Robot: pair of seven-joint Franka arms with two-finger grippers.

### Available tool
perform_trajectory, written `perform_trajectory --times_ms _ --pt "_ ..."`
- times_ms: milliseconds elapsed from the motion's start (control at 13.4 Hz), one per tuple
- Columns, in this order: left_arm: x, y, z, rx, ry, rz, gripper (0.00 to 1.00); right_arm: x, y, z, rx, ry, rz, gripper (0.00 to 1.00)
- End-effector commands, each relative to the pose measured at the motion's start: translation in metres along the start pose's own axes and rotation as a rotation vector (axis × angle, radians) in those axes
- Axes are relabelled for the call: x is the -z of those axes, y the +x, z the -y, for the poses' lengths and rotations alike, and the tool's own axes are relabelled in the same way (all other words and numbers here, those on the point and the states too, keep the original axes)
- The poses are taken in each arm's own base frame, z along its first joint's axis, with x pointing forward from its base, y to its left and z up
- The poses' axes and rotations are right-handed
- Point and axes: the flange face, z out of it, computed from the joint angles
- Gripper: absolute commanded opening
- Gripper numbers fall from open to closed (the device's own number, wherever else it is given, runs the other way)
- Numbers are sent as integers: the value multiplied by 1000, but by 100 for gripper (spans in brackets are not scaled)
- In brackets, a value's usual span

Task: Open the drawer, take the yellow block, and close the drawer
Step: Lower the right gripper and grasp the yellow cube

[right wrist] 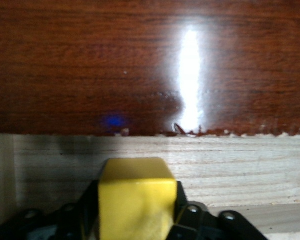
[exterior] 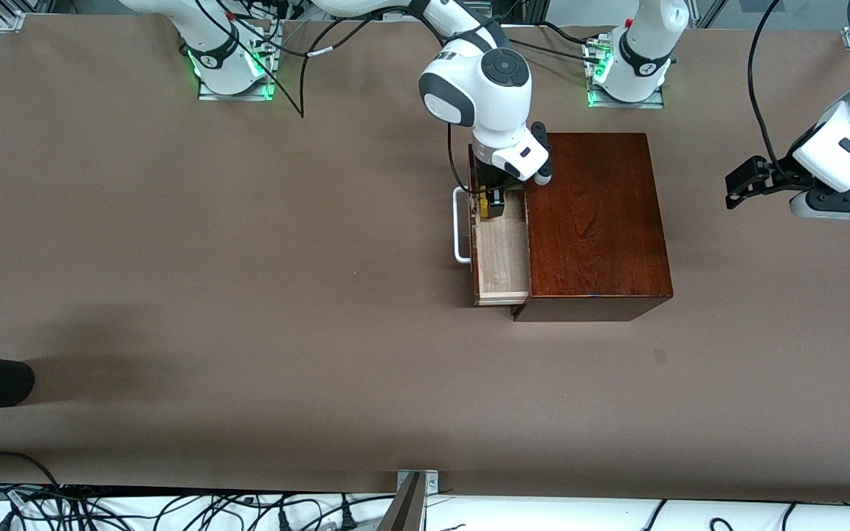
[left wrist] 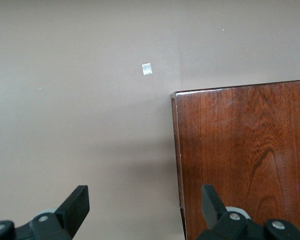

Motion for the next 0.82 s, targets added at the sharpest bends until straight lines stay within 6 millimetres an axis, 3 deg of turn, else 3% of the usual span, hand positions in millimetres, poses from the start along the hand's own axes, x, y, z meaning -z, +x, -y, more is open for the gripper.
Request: perform_trajectory --times_ms 0,224,448,747 --pt "5 -5 -2 9 -14 9 100 9 4 -4 7 -17 -2 0" --pt "6 -5 -3 7 -14 9 100 18 0 -8 1 -9 18 0" --pt "7 -5 -2 11 -14 8 100 73 2 -21 -14 -7 9 0" --pt "6 -5 -3 12 -16 11 100 164 -30 -49 -71 -18 -13 0"
